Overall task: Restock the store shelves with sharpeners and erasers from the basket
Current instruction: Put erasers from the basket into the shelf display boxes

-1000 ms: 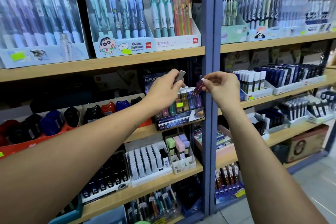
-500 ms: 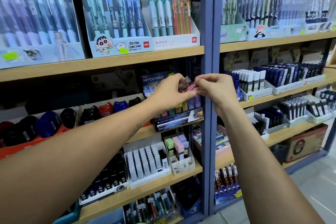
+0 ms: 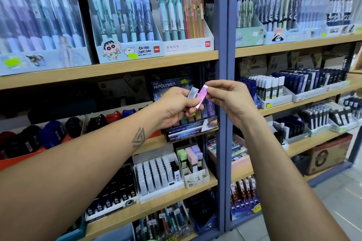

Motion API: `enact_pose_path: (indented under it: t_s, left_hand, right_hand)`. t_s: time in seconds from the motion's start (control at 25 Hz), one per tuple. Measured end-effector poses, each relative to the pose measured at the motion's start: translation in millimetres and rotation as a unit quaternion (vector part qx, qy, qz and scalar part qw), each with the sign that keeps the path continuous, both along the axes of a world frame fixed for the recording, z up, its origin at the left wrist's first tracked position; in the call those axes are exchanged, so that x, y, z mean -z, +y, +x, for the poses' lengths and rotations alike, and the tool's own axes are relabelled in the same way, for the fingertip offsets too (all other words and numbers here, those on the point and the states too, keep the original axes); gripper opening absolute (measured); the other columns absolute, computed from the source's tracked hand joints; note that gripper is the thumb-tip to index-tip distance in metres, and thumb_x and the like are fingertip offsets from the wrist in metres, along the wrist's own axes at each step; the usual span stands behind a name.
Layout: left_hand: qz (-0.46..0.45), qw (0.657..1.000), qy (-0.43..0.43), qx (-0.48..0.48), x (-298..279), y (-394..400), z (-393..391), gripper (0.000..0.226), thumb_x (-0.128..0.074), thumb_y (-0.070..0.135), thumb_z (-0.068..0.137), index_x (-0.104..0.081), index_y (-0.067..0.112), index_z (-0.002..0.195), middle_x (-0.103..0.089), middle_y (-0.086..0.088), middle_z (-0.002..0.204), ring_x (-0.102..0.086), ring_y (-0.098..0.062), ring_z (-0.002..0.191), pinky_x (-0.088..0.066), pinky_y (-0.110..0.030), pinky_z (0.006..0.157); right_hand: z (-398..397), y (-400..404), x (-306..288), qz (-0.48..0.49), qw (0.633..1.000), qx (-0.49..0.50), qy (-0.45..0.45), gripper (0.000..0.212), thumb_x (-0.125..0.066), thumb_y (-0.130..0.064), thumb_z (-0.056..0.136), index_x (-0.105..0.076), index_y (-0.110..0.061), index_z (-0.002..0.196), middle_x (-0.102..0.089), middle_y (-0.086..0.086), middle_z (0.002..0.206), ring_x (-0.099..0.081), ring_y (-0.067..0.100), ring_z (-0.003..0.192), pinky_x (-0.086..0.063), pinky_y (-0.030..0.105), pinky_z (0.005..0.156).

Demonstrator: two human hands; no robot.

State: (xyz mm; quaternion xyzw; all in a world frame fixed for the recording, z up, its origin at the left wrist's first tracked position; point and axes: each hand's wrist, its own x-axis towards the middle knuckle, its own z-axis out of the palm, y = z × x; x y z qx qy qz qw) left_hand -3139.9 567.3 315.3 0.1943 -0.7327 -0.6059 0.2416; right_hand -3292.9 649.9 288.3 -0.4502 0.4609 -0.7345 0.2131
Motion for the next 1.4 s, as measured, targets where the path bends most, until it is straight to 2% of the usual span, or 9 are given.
enact_pose_path:
  t_s: [0.08,0.28,0.4,0.6,0.76,0.96,1.16,1.28,1.4]
  left_hand:
    - [-0.032,0.999,-0.018,-0.01,-4.7,-0.8,3.4,0.01,-0.055,0.0,0.098,-0.064,-0.005,0.102,-0.061,-0.003,0.057,-0.044,-0.005,0.042,-0.032,-0.014,0.041]
    - [-0.179,0.966,-0.032,-0.185,-21.2,-31.9,16.5,0.014,-0.056,0.003,0.096,-0.067,-0.002,0.102,-0.059,-0.01,0.074,-0.045,-0.011,0.05,-0.035,-0.021,0.046]
    - [-0.171,0.966,-0.045,-0.189,-19.5,-47.0,28.6,0.024,-0.039,0.002,0.103,-0.062,-0.001,0.101,-0.059,-0.007,0.079,-0.05,-0.012,0.059,-0.041,-0.02,0.051]
    - [-0.21,0.956,-0.056,-0.197,-13.2,-65.4,44.9,0.023,-0.041,0.006,0.106,-0.059,0.001,0.119,-0.066,-0.01,0.1,-0.06,-0.008,0.079,-0.046,-0.007,0.056]
    - [-0.179,0.963,-0.054,-0.194,-9.9,-73.5,49.1,0.021,-0.04,0.005,0.106,-0.06,-0.001,0.113,-0.069,-0.015,0.106,-0.061,-0.011,0.083,-0.045,-0.006,0.057]
    - [-0.162,0.967,-0.077,-0.182,-11.0,-87.2,55.3,0.018,-0.048,0.012,0.104,-0.062,0.006,0.115,-0.076,-0.006,0.103,-0.061,-0.01,0.091,-0.044,-0.024,0.084]
    - [-0.115,0.977,-0.084,-0.157,-11.3,-96.9,60.3,0.02,-0.053,0.007,0.101,-0.063,-0.002,0.116,-0.075,-0.013,0.105,-0.066,-0.012,0.093,-0.046,-0.024,0.084]
    - [-0.097,0.981,-0.086,-0.146,-13.2,-101.4,59.6,0.026,-0.054,0.003,0.1,-0.058,-0.007,0.123,-0.074,-0.016,0.108,-0.071,-0.013,0.091,-0.049,-0.02,0.08]
    - [-0.111,0.978,-0.096,-0.148,-12.6,-103.0,58.7,0.032,-0.054,0.006,0.101,-0.054,-0.007,0.13,-0.075,-0.011,0.106,-0.07,-0.006,0.084,-0.049,-0.013,0.076]
  right_hand:
    - [1.1,-0.7,-1.2,0.003,1.0,0.014,0.012,0.018,-0.072,0.002,0.085,-0.074,-0.004,0.101,-0.075,0.013,0.083,-0.069,0.021,0.075,-0.055,0.03,0.075]
    - [3.2,-8.8,-3.2,-0.036,0.993,0.108,0.014,0.016,-0.069,0.006,0.087,-0.07,0.0,0.102,-0.072,0.018,0.086,-0.074,0.023,0.075,-0.06,0.031,0.078]
    - [12.5,-19.7,-4.6,-0.027,0.992,0.124,0.013,0.011,-0.067,0.005,0.089,-0.067,-0.004,0.095,-0.071,0.016,0.084,-0.075,0.026,0.078,-0.061,0.033,0.08]
    - [23.9,-50.2,-9.8,0.042,0.976,0.158,0.147,0.01,-0.073,-0.008,0.088,-0.07,-0.017,0.091,-0.072,0.003,0.083,-0.07,0.015,0.08,-0.059,0.03,0.076]
    - [22.9,-74.2,-21.6,0.108,0.953,0.153,0.238,0.014,-0.076,-0.01,0.085,-0.07,-0.022,0.088,-0.073,-0.005,0.075,-0.067,0.008,0.075,-0.054,0.026,0.071]
    - [19.1,-88.3,-31.8,0.172,0.928,0.102,0.316,0.018,-0.076,-0.003,0.082,-0.072,-0.02,0.082,-0.073,0.001,0.071,-0.07,0.014,0.075,-0.059,0.033,0.075]
    - [22.5,-95.6,-43.1,0.201,0.893,0.066,0.397,0.017,-0.075,0.0,0.083,-0.074,-0.017,0.083,-0.074,0.004,0.076,-0.073,0.017,0.077,-0.061,0.031,0.073]
    - [20.5,-97.2,-54.0,0.216,0.846,0.076,0.481,0.014,-0.079,-0.003,0.08,-0.075,-0.016,0.084,-0.074,0.0,0.076,-0.071,0.01,0.077,-0.061,0.03,0.077]
    - [26.8,-96.4,-61.1,0.209,0.816,0.055,0.537,0.011,-0.083,-0.01,0.08,-0.077,-0.015,0.088,-0.073,-0.006,0.08,-0.066,0.0,0.076,-0.055,0.019,0.073]
